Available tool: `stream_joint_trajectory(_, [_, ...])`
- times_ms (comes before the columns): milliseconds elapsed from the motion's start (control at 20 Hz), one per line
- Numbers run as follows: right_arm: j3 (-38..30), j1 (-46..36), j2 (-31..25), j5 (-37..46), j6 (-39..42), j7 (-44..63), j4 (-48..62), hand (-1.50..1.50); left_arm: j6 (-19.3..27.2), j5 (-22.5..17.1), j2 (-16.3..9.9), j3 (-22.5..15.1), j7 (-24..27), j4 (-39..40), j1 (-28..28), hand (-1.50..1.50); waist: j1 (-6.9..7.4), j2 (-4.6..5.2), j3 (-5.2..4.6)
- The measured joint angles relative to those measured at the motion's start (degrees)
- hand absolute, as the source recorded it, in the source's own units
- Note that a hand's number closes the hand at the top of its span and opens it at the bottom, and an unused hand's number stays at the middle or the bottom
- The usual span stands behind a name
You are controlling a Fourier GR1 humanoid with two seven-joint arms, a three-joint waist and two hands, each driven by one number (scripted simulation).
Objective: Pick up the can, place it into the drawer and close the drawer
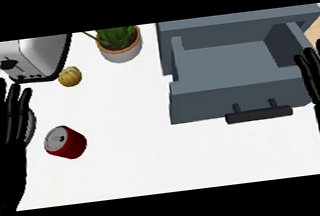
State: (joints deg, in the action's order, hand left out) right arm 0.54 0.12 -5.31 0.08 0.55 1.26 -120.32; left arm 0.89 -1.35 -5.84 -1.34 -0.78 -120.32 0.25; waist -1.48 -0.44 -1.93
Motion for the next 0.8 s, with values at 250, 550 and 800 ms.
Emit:
stream_joint_trajectory(250, [-0.2,0.6,0.6,0.3,-0.4,-0.5,-0.4,-1.50,-4.1,-5.8,-2.9,5.4,1.2,-0.8,2.4,-1.50,1.21,0.27,1.38])
stream_joint_trajectory(550, [-3.6,2.4,1.3,-0.3,-3.4,5.8,2.8,-1.50,-3.6,-11.4,-5.3,12.2,-7.9,1.0,8.7,-1.50,1.92,0.47,1.80])
stream_joint_trajectory(800, [-4.8,3.5,0.9,-1.2,-3.6,9.6,1.7,-1.50,-4.2,-16.0,-7.1,17.2,-14.5,-0.6,10.9,-1.50,1.76,0.39,1.91])
